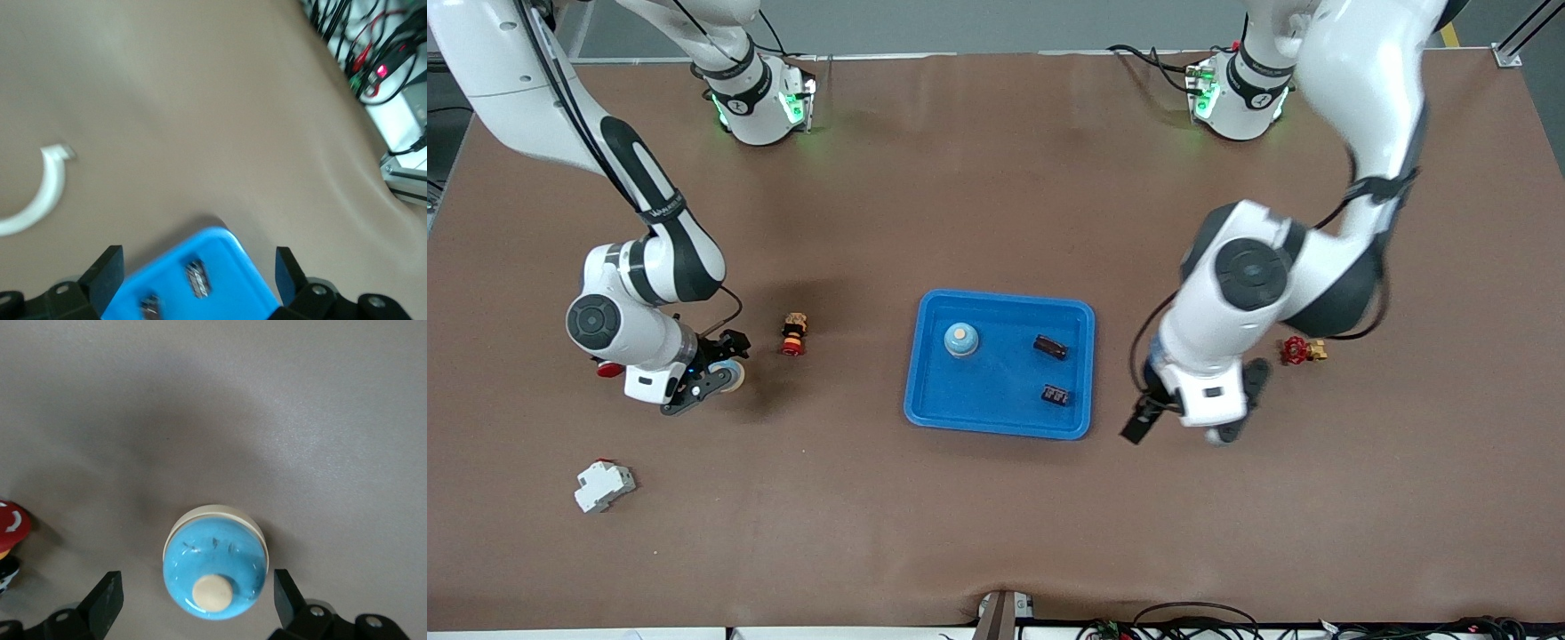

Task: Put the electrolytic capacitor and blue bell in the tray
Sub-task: 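Lift the second bell with the right gripper while the left gripper retracts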

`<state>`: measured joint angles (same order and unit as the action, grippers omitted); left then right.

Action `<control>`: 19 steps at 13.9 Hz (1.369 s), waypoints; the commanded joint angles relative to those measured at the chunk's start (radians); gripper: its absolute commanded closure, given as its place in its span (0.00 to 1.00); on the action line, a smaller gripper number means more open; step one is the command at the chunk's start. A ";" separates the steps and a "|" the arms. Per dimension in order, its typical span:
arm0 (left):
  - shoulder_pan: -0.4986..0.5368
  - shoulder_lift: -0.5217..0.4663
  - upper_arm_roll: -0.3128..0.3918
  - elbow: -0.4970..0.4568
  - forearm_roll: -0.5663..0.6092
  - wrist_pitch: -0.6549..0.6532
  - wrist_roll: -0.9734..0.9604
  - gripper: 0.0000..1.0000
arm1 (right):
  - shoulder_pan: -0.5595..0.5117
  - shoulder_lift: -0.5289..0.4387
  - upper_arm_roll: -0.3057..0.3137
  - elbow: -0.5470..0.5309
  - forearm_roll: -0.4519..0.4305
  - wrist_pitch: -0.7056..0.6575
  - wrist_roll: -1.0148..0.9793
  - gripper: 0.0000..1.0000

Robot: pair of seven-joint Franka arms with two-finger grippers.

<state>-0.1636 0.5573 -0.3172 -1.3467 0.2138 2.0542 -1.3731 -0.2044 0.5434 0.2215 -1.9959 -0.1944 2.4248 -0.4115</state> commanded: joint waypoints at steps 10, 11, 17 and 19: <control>0.329 -0.344 -0.005 -0.045 -0.051 -0.399 0.883 0.00 | -0.033 0.053 0.016 0.034 -0.052 0.033 -0.007 0.39; 0.351 -0.365 -0.006 -0.045 -0.053 -0.434 0.978 0.00 | -0.035 0.053 0.016 0.035 -0.062 0.033 -0.006 0.55; 0.400 -0.451 0.015 -0.042 -0.093 -0.509 1.074 0.00 | -0.038 0.052 0.018 0.037 -0.062 0.022 -0.007 0.95; 0.284 -0.482 0.139 -0.048 -0.099 -0.552 1.110 0.00 | -0.035 0.037 0.019 0.037 -0.060 0.008 -0.001 0.94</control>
<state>0.2094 0.1327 -0.2772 -1.3586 0.1402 1.5384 -0.3081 -0.2189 0.5830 0.2215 -1.9704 -0.2315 2.4551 -0.4146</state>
